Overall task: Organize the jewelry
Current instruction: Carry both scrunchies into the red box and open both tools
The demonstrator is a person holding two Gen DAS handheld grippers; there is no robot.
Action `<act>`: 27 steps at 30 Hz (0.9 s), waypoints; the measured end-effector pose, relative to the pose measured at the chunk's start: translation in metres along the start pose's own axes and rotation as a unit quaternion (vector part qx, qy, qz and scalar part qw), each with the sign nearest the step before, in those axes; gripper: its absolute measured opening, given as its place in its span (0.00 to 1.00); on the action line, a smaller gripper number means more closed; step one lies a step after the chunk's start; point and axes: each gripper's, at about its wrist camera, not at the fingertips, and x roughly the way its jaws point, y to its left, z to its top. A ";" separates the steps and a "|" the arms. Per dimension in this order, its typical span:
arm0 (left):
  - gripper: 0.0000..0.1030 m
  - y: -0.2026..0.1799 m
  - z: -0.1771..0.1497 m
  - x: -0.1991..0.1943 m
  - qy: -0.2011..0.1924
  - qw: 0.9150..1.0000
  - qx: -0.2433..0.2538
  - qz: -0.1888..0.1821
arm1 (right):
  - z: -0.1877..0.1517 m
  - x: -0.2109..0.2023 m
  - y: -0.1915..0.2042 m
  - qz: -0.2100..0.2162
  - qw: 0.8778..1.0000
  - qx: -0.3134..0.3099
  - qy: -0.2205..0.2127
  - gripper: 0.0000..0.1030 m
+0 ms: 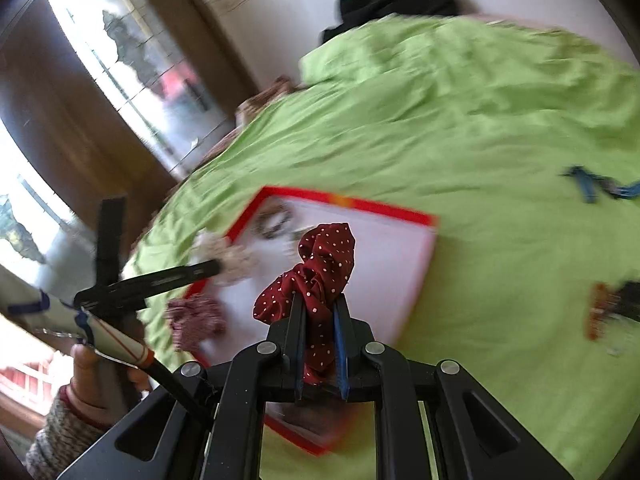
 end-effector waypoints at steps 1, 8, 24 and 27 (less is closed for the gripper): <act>0.05 0.003 0.001 0.003 0.003 1.000 0.000 0.000 | 0.000 0.013 0.010 0.006 1.000 -0.009 0.011 0.13; 0.05 0.022 0.003 0.015 0.013 1.000 -0.011 -0.019 | -0.024 0.077 0.058 0.019 0.994 -0.075 0.077 0.13; 0.39 0.004 -0.017 -0.061 -0.062 0.998 0.006 -0.003 | -0.041 0.050 0.067 0.026 0.993 -0.093 0.062 0.55; 0.41 -0.017 -0.039 -0.088 -0.084 0.996 0.030 0.029 | -0.052 0.020 0.057 0.017 0.995 -0.090 0.043 0.59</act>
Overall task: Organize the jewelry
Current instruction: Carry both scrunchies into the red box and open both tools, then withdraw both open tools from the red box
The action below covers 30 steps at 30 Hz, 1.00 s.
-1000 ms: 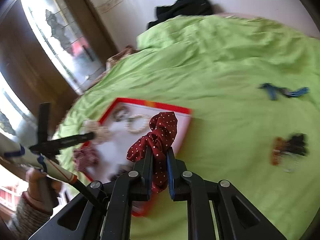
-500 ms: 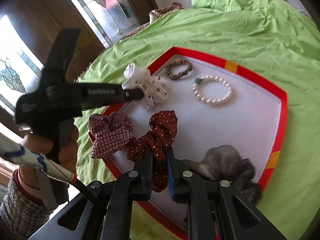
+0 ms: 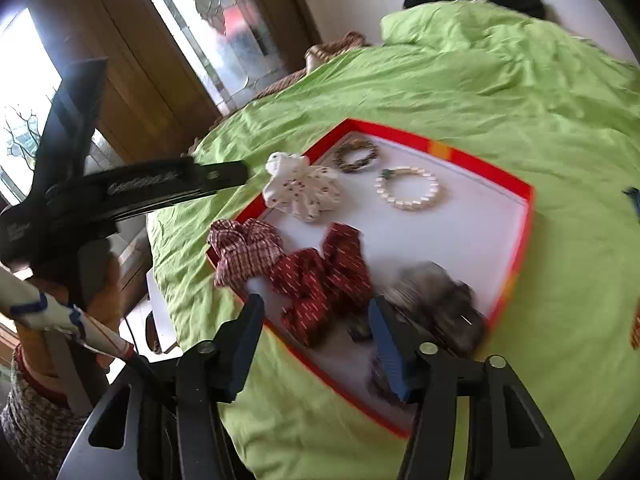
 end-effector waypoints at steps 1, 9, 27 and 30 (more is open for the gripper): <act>0.43 -0.005 -0.005 -0.007 -0.005 1.000 0.006 0.005 | -0.009 -0.013 -0.005 -0.008 1.000 0.003 -0.008 0.59; 0.52 -0.076 -0.062 -0.062 -0.046 0.997 0.052 0.016 | -0.069 -0.073 -0.048 -0.067 0.996 0.051 -0.042 0.62; 0.54 -0.176 -0.138 -0.083 -0.046 0.988 0.144 0.014 | -0.161 -0.144 -0.127 -0.111 0.971 0.194 -0.084 0.63; 0.54 -0.179 -0.142 -0.086 -0.043 0.989 0.144 0.009 | -0.168 -0.144 -0.129 -0.114 0.970 0.200 -0.082 0.63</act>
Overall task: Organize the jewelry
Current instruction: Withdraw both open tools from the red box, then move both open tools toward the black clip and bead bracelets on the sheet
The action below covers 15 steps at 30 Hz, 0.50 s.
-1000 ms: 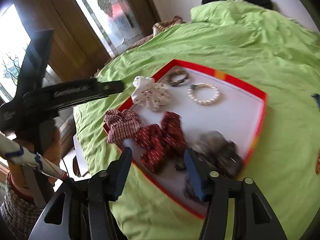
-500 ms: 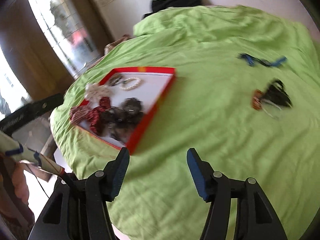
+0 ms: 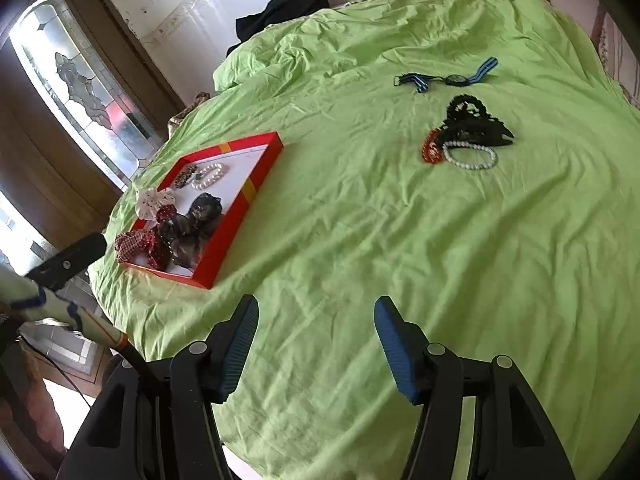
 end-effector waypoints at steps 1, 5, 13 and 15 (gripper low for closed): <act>0.54 0.000 0.000 -0.001 0.000 1.000 0.000 -0.001 | -0.001 0.000 -0.001 -0.001 1.000 0.002 0.000 0.63; 0.59 -0.006 -0.005 -0.007 -0.008 1.000 0.006 -0.003 | -0.009 -0.001 -0.004 -0.008 1.000 0.003 -0.004 0.66; 0.59 -0.015 -0.009 -0.008 -0.007 1.000 0.019 -0.007 | -0.015 0.006 -0.008 -0.013 1.000 0.014 0.007 0.66; 0.59 -0.017 -0.010 -0.009 -0.007 1.000 0.022 -0.007 | -0.016 0.007 -0.009 -0.017 1.000 0.012 0.009 0.66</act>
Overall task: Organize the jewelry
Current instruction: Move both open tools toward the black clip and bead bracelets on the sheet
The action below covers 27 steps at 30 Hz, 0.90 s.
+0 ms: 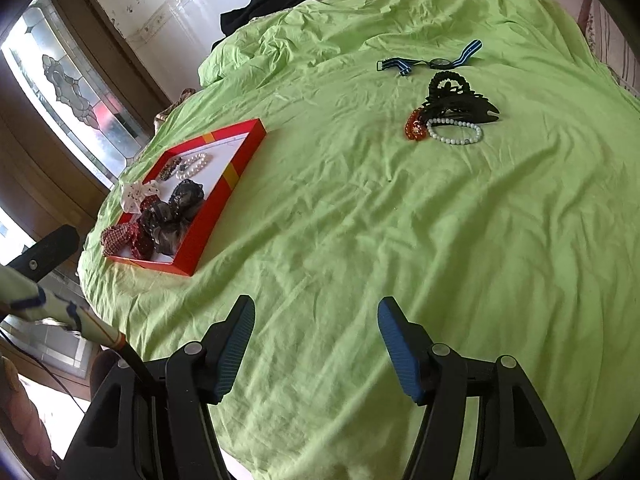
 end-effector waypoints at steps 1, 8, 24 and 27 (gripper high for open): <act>0.59 -0.001 -0.001 0.000 0.001 1.000 0.002 0.000 | -0.001 0.002 -0.001 -0.001 1.000 0.000 0.002 0.66; 0.59 -0.008 -0.002 0.001 0.003 1.000 0.009 -0.002 | -0.003 0.004 -0.003 -0.010 1.000 0.001 0.002 0.66; 0.59 -0.022 -0.006 0.007 0.015 1.000 0.023 -0.014 | -0.006 0.005 -0.026 -0.017 0.999 0.031 -0.001 0.66; 0.59 -0.024 -0.006 0.007 0.017 0.999 0.025 -0.014 | -0.006 0.005 -0.028 -0.015 0.999 0.032 -0.002 0.66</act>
